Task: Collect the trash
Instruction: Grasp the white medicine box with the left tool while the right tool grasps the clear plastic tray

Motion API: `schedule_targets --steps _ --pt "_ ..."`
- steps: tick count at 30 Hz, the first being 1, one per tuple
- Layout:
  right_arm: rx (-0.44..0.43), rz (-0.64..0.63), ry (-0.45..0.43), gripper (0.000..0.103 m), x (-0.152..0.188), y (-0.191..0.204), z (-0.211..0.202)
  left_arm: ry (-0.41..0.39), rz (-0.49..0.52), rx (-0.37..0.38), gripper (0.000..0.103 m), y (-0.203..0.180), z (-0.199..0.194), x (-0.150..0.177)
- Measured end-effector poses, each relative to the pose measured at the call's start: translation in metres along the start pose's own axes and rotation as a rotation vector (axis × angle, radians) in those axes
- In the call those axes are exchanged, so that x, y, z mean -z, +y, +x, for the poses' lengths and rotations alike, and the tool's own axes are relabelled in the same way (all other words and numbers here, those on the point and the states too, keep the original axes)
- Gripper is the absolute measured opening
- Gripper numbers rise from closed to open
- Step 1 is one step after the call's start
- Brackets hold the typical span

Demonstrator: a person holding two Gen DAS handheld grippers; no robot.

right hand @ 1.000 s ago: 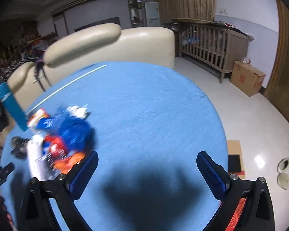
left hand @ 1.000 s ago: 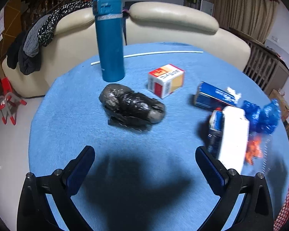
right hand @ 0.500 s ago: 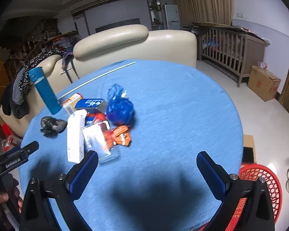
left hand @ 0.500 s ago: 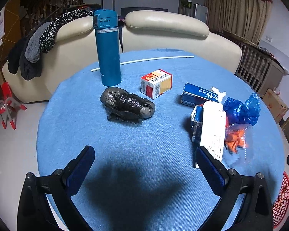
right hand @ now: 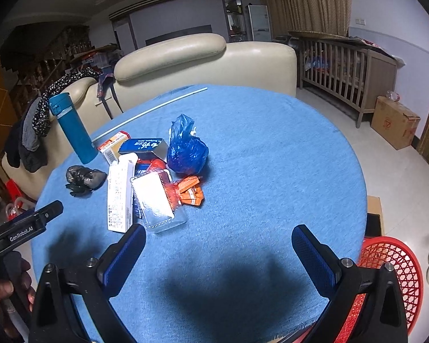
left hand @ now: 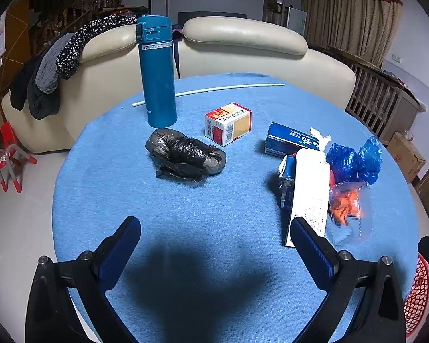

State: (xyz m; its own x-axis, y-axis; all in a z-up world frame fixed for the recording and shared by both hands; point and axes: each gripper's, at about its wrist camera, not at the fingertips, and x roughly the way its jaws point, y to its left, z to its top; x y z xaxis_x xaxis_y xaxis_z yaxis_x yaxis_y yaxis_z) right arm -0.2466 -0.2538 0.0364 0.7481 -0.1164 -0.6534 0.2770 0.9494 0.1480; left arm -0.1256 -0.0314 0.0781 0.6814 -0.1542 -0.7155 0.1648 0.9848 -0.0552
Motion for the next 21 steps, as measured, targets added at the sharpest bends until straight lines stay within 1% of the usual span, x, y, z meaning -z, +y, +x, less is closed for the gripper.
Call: schedule_targets --steps 9,14,16,18,21 --pt "0.003 0.001 0.000 0.103 0.002 -0.002 0.004 0.006 -0.003 0.014 0.103 -0.003 0.001 0.001" --pt "0.010 0.008 0.006 0.103 0.007 -0.006 0.006 0.023 -0.018 0.057 0.103 -0.004 -0.001 0.014" --pt "0.011 0.015 0.018 0.103 0.012 -0.009 0.011 0.047 -0.012 0.090 0.103 -0.011 0.003 0.019" --pt "0.004 0.027 0.036 0.103 0.017 -0.011 0.017 0.068 0.014 0.100 0.103 -0.022 0.010 0.020" --pt "0.002 0.036 0.059 0.103 0.022 -0.015 0.025 0.075 0.070 0.105 0.103 -0.045 0.022 0.016"
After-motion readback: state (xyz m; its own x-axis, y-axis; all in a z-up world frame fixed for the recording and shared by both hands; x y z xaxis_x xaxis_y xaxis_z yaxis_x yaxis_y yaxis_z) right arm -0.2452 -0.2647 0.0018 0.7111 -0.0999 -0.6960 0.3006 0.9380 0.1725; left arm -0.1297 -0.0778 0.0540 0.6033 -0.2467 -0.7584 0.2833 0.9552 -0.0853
